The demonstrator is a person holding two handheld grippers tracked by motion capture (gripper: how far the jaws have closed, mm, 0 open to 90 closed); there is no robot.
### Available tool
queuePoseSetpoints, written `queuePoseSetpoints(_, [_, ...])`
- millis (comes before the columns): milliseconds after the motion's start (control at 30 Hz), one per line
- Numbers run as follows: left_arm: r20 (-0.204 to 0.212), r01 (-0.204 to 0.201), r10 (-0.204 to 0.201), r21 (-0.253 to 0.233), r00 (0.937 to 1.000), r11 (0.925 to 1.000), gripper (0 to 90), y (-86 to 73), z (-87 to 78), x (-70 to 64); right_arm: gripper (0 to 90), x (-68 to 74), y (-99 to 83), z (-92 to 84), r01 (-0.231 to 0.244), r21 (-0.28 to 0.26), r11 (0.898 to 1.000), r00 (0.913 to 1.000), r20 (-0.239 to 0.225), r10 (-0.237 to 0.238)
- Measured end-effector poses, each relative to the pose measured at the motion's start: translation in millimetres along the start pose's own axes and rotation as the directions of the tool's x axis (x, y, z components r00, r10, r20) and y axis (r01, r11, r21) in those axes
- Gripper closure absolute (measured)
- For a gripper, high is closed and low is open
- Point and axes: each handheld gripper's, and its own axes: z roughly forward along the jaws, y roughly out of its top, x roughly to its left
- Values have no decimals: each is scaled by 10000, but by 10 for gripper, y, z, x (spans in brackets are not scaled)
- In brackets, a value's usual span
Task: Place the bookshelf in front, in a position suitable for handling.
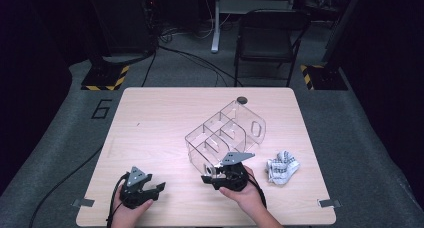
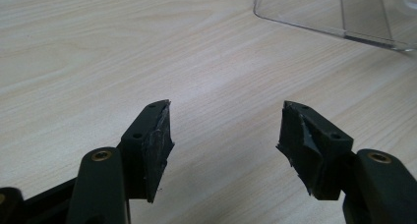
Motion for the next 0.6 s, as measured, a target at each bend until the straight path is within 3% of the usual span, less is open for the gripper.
queuePoseSetpoints(167, [198, 58, -54, -201, 9998, 9998, 355, 38, 5, -39, 572, 100, -73, -24, 5, -139, 9999, 10000, -91, -7])
queuePoseSetpoints(367, [590, 103, -80, -381, 9982, 9992, 357, 242, -80, -96, 570, 184, -112, -63, -57, -147, 9999, 9993, -367, 52])
queuePoseSetpoints(600, [582, -469, 497, -486, 9971, 9977, 350, 514, -175, -164, 558, 253, -131, -101, -8, -252, 9997, 9989, -469, -3])
